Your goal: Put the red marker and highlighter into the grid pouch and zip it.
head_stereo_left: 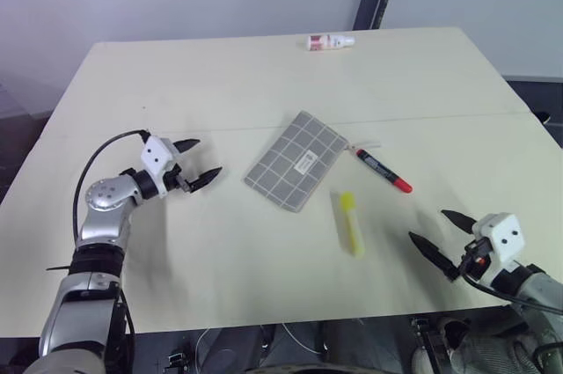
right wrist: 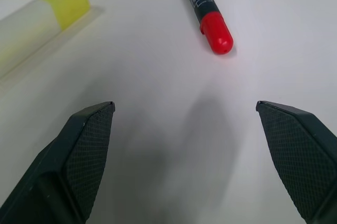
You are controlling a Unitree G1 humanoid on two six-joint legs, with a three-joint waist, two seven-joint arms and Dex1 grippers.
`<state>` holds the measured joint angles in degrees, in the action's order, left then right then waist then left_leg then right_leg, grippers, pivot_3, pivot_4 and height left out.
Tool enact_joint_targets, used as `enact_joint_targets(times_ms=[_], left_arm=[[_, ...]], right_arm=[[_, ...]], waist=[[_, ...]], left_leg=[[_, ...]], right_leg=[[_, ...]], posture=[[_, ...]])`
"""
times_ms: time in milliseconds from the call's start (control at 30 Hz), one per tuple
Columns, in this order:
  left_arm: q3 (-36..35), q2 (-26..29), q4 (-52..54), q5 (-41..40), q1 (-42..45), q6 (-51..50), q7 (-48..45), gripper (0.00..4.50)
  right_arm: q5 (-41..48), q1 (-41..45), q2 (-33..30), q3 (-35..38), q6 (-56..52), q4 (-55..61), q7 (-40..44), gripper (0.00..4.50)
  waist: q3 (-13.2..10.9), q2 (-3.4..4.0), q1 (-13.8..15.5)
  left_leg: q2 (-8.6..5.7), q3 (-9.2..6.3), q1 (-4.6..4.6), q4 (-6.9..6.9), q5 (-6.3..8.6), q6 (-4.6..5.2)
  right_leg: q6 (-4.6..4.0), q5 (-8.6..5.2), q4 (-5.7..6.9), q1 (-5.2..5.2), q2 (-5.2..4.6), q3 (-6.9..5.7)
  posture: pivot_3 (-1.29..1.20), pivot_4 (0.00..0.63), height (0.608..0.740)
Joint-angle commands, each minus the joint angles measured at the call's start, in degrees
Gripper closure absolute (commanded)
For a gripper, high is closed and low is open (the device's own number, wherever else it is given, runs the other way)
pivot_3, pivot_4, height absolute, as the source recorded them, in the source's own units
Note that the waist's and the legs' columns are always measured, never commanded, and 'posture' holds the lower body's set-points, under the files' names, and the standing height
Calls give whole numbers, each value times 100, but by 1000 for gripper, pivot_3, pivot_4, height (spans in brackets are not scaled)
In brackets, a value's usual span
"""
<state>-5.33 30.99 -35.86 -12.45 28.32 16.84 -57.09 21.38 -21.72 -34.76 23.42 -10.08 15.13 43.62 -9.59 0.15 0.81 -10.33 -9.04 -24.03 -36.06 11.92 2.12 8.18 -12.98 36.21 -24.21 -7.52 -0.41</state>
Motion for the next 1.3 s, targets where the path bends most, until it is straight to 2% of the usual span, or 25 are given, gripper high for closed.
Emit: enact_joint_targets(times_ms=[33, 700, 733, 767, 1000, 1167, 1300], left_arm=[[-103, 25, 109, -76, 106, 188, 13, 0], [-66, 10, 140, -63, -67, 339, 101, 0], [-54, 15, 114, -52, -54, 350, 98, 0], [-50, 27, 67, -44, -15, 359, 88, 0], [-34, 65, -104, -12, 118, 497, -7, 0], [-34, 40, 235, -215, -58, 678, -395, 0], [193, 21, 1492, -319, -933, 1088, -756, 0]], right_arm=[[-8, 32, -78, 46, 39, 47, 14, 29], [-18, 450, -218, 131, 40, -351, 95, 29], [52, 440, -189, 156, 46, -345, 110, 568], [93, 424, -164, 168, 34, -327, 100, 877], [102, 390, -116, 118, 70, -272, 23, 4474], [58, 789, -140, -96, -34, -140, -111, 4474], [-289, 2229, -81, -856, -248, -324, -436, 4474]], waist=[[0, 0, -1], [0, 0, -1], [0, 0, 2], [0, 0, 3], [0, 0, -1], [0, 0, -25], [0, 6, -106]], left_leg=[[0, 0, 0, 0, 0, 0], [0, 0, 0, -1, 0, 0], [0, 0, 0, 0, 0, 0], [0, 0, 0, 0, 0, 0], [0, 0, 0, -1, 0, 0], [0, 2, 0, 0, 0, 0], [0, 15, 1, 1, 0, 0]], right_leg=[[0, 0, 0, 0, 0, 0], [0, 0, 0, 0, 0, 0], [0, 1, 0, 0, 0, 0], [0, 1, 0, -1, 0, 0], [0, 0, 0, 0, 1, 0], [0, 1, 0, -2, 1, 1], [-14, 6, 0, 5, 1, 21]], posture=[[0, 150, 740], [0, 150, 740], [0, 150, 740], [0, 150, 740], [0, 150, 740], [0, 150, 740], [0, 150, 740]])
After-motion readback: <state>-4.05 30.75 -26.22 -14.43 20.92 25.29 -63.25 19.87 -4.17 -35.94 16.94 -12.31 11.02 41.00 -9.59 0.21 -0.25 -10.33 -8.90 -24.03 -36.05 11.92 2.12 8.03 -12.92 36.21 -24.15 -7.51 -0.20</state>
